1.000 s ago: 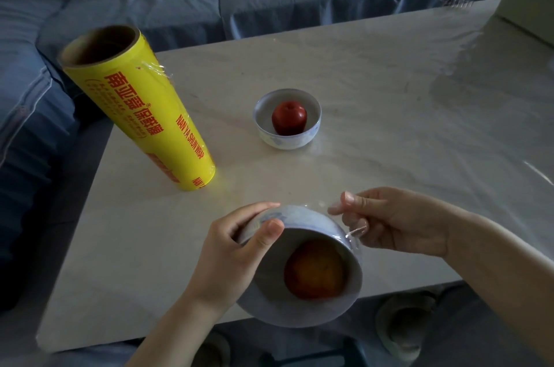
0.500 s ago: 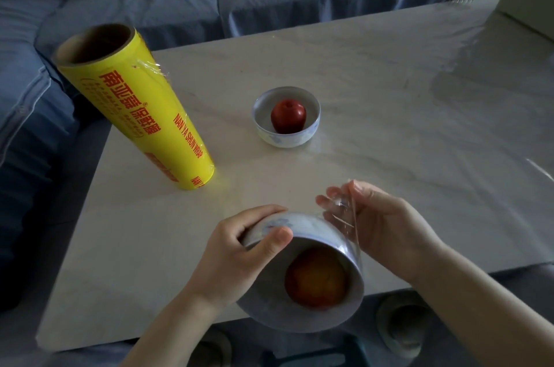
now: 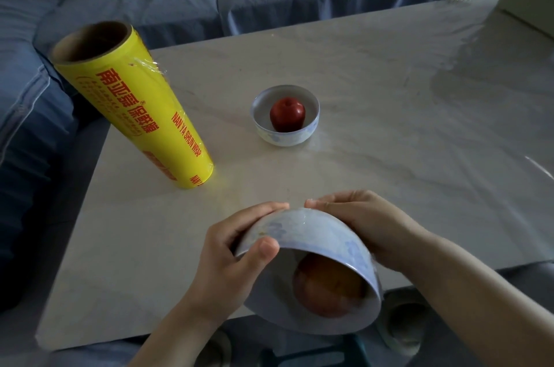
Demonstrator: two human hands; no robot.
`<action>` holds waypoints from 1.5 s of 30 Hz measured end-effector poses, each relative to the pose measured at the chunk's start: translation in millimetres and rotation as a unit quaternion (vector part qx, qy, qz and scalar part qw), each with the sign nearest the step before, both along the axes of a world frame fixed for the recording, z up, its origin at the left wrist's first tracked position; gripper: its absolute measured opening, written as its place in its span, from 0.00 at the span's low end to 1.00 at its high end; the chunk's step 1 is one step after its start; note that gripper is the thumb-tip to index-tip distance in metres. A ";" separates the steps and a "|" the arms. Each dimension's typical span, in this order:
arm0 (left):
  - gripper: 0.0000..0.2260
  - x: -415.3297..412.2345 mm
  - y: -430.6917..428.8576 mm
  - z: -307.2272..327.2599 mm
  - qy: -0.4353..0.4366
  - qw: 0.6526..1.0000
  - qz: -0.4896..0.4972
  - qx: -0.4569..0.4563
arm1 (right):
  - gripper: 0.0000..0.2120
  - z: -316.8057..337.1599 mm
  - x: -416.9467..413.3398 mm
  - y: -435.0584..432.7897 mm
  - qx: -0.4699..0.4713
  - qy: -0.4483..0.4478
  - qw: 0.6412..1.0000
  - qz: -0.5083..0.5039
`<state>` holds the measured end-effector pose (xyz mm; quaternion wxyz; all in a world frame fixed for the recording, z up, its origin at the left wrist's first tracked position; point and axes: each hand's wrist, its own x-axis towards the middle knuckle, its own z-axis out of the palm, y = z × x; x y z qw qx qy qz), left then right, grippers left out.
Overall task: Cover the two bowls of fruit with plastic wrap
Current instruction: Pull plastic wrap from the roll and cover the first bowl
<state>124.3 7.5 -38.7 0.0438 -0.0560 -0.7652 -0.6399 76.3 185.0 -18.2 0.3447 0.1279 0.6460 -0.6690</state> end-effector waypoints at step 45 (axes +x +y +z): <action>0.26 -1.7 -3.5 -5.2 -0.021 0.998 0.023 -0.047 | 0.28 2.9 18.2 9.1 0.128 0.259 0.949 0.128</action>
